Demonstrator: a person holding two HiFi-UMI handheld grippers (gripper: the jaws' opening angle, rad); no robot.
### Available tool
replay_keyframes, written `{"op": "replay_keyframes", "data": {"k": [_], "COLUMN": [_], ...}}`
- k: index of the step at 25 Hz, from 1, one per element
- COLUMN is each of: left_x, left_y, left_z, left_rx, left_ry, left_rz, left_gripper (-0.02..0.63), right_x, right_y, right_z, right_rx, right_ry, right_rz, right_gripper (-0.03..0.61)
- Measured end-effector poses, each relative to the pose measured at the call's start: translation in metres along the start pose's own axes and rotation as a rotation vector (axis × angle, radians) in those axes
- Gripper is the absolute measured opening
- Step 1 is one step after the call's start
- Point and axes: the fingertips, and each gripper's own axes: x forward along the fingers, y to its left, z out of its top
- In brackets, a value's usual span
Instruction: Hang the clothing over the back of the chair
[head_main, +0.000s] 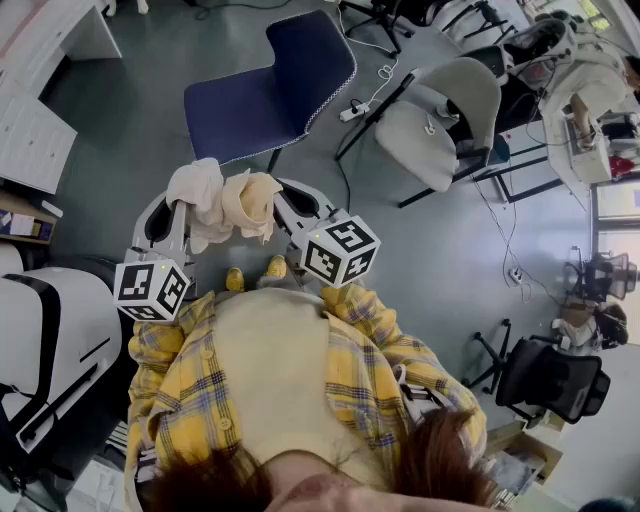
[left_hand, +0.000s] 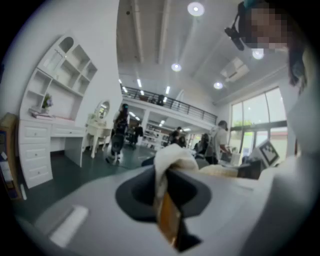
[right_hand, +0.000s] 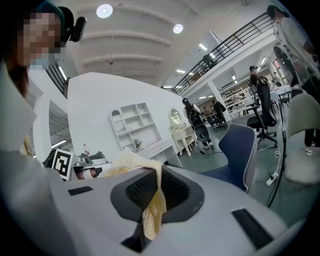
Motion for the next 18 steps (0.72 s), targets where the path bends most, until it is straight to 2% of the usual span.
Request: {"op": "replay_keyframes", "data": {"k": [4, 12, 18], "left_x": [0.006, 0.005, 0.013], "left_y": [-0.006, -0.002, -0.01], "left_z": [-0.001, 0.001, 0.004], "left_rx": [0.003, -0.011, -0.007], "left_ry": [0.006, -0.006, -0.019], "left_rz": [-0.027, -0.008, -0.026], "left_gripper": [0.037, 0.037, 0.037], "right_x": [-0.005, -0.003, -0.005], "right_y": [-0.002, -0.002, -0.005], "right_z": [0.0, 0.002, 0.005], "right_rx": [-0.002, -0.002, -0.014], "right_ry": [-0.011, -0.015, -0.015], "right_rz": [-0.021, -0.015, -0.008], "right_gripper": [0.026, 0.025, 0.025]}}
